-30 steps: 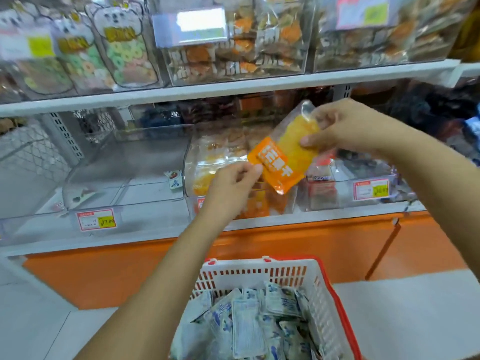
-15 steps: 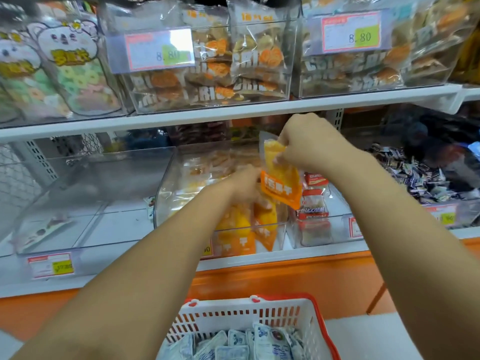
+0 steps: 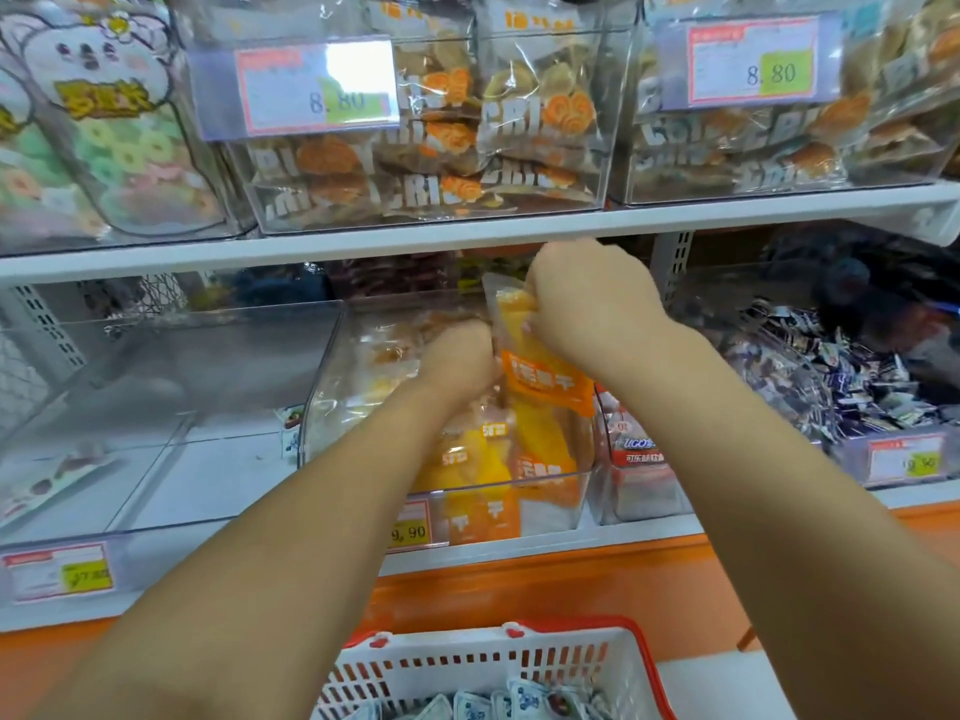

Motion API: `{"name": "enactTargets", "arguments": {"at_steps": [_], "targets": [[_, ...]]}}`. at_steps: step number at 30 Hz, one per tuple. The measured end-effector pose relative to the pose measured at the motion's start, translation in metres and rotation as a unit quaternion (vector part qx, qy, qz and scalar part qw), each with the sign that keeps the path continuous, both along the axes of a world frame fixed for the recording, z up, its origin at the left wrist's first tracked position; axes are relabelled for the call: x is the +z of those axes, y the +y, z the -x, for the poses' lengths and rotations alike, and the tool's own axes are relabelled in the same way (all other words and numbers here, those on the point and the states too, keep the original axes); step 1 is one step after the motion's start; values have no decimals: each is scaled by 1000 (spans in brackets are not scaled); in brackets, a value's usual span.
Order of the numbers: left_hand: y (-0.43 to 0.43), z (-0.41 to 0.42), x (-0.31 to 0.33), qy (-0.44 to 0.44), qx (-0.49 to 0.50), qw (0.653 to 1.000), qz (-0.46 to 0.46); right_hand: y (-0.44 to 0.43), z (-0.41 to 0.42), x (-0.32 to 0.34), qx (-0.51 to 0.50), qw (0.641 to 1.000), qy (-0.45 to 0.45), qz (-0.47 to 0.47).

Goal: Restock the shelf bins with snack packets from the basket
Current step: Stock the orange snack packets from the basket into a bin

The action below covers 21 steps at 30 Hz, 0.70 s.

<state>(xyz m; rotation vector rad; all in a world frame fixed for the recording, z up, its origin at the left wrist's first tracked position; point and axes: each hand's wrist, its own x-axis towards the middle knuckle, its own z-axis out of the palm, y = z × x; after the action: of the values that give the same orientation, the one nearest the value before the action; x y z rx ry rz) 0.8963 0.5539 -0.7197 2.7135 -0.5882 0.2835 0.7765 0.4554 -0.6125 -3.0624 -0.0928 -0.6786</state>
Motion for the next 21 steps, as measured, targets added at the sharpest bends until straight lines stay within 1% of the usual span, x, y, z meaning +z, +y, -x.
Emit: {"name": "enactTargets", "arguments": {"at_steps": [1,3,5,7,9,12,15,18,21], "targets": [[1,-2,2,13,-16,1000,13,0,-2,4,-5,1000,-9,3],[3,-4,1,79,-82,991,68,-3,-6,13,-17,1000,-7,-4],[4,-5,-5,132,-124,976,121,-10,-10,18,-30,999,14,-9],[6,-6,-13,154,-153,965,144,-19,-9,23,-47,997,55,-10],[11,-6,-15,169,-170,963,123,-27,-6,26,-57,994,94,-21],[12,-1,-8,196,-153,964,96,-37,-1,31,-52,989,133,-33],[1,6,-1,185,-149,969,68,-39,3,34,-53,984,163,-41],[-8,7,3,200,-134,971,-1,-38,1,30,-50,978,201,-24],[-13,6,7,178,-126,975,-47,-36,-1,25,-48,974,219,-21]]}}
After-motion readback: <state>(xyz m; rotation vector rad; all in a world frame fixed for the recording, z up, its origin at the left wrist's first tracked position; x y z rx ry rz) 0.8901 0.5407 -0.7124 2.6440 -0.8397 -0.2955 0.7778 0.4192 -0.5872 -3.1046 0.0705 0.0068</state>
